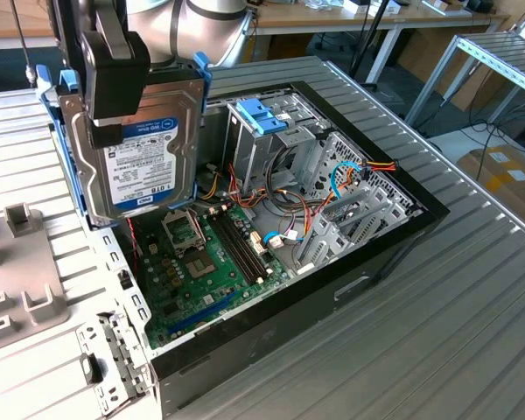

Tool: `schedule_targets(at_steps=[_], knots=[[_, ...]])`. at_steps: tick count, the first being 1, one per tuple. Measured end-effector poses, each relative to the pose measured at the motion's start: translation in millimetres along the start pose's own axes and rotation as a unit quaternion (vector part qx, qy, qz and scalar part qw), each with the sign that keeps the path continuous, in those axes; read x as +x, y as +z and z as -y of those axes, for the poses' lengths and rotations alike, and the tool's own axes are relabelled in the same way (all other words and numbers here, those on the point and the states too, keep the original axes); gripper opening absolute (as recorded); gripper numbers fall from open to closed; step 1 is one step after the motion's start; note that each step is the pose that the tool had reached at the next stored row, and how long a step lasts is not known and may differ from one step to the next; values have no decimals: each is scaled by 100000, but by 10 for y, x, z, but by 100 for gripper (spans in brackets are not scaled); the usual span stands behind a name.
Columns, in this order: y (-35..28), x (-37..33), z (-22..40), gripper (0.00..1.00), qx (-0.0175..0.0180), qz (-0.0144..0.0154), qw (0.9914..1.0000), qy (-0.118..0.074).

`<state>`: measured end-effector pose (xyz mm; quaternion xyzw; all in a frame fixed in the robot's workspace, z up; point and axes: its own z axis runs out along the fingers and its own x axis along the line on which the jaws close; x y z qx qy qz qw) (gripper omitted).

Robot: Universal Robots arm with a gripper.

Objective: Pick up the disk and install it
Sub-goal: 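Pick up the disk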

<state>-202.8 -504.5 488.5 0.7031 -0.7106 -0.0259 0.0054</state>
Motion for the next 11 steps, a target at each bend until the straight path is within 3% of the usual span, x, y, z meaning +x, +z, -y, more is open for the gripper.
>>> schedule_targets(at_steps=[11], knots=[[-1, 90, 1, 37, -1, -4, 100000, 2]])
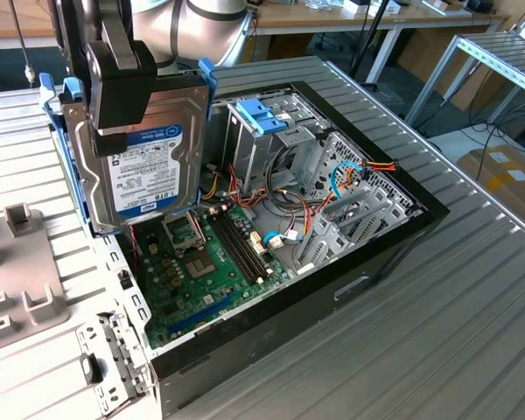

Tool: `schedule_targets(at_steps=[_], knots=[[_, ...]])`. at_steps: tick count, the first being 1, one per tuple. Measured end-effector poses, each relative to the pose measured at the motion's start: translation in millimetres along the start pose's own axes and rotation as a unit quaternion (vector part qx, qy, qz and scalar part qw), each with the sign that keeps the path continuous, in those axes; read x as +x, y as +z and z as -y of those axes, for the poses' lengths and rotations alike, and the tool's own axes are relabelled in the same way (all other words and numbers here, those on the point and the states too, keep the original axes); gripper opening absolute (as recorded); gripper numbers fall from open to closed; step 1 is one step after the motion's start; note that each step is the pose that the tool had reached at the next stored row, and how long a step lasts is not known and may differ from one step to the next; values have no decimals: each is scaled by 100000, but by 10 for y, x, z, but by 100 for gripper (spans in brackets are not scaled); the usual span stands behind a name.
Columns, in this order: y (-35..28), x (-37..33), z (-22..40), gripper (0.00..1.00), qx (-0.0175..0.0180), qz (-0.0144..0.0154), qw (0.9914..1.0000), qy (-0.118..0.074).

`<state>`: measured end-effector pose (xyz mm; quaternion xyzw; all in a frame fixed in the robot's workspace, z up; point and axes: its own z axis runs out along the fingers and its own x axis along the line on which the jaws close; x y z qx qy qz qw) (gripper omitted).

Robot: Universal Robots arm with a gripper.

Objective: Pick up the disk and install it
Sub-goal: 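Pick up the disk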

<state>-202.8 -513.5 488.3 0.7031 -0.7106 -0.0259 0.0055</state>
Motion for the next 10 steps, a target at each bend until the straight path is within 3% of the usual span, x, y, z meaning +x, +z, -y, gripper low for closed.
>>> schedule_targets(at_steps=[10], knots=[[0, 85, 1, 37, 0, 3, 100000, 1]])
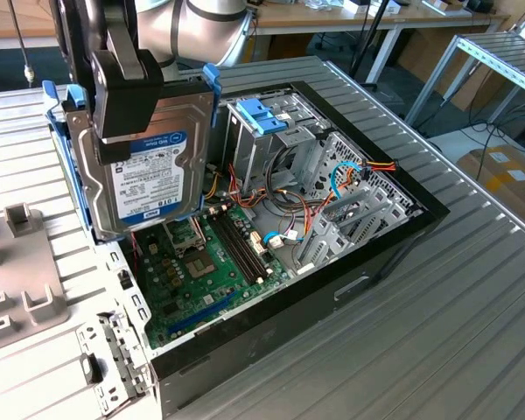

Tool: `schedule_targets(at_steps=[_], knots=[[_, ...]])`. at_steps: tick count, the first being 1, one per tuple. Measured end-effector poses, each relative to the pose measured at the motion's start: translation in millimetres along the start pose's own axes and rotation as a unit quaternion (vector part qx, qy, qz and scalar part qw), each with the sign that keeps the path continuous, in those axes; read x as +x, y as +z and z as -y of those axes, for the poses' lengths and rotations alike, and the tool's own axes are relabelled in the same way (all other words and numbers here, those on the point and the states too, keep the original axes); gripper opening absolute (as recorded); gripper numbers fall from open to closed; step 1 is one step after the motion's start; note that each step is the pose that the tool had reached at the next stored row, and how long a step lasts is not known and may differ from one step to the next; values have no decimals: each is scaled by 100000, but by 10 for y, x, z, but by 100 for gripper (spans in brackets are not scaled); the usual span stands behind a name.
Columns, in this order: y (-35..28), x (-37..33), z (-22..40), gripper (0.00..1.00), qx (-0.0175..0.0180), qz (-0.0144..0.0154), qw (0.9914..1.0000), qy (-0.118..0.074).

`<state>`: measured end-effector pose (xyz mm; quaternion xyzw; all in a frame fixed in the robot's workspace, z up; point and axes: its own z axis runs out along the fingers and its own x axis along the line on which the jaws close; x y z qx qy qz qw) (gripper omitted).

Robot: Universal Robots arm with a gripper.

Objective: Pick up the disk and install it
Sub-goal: 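Pick up the disk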

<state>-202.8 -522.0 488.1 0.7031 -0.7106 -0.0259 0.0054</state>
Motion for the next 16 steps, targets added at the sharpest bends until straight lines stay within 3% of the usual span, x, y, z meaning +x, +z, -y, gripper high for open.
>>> schedule_targets(at_steps=[16], knots=[[0, 117, 2, 37, 0, -2, 100000, -3]])
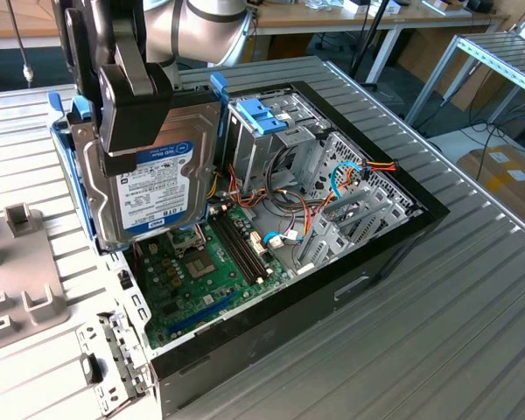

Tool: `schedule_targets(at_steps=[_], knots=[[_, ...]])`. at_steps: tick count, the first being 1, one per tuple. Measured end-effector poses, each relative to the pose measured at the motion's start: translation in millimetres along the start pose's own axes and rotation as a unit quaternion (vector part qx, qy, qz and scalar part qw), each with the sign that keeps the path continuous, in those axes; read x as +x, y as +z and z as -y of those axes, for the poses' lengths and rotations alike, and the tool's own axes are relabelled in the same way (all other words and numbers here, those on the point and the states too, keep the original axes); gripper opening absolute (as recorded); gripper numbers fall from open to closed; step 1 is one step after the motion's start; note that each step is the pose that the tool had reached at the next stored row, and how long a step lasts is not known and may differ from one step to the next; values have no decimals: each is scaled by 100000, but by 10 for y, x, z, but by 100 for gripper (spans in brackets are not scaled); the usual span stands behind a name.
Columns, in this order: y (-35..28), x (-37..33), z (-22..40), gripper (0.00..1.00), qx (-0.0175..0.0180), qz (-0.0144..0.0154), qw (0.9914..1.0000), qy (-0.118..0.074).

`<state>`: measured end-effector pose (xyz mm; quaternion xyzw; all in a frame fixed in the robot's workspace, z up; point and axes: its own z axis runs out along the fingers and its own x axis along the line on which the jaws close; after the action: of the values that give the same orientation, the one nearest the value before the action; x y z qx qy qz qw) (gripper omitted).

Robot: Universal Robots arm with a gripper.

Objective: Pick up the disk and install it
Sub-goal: 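Pick up the disk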

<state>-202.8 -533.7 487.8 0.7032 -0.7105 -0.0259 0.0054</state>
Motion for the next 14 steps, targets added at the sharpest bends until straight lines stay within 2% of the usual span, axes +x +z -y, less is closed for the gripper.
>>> schedule_targets(at_steps=[4, 6, 9, 14], knots=[[-1, 36, 0, 37, -1, -1, 100000, 4], [0, 86, 0, 37, -2, -9, 100000, -12], [6, 99, 1, 37, -46, -141, 99984, -1758], [7, 148, 5, 37, -49, -149, 99983, -1814]])
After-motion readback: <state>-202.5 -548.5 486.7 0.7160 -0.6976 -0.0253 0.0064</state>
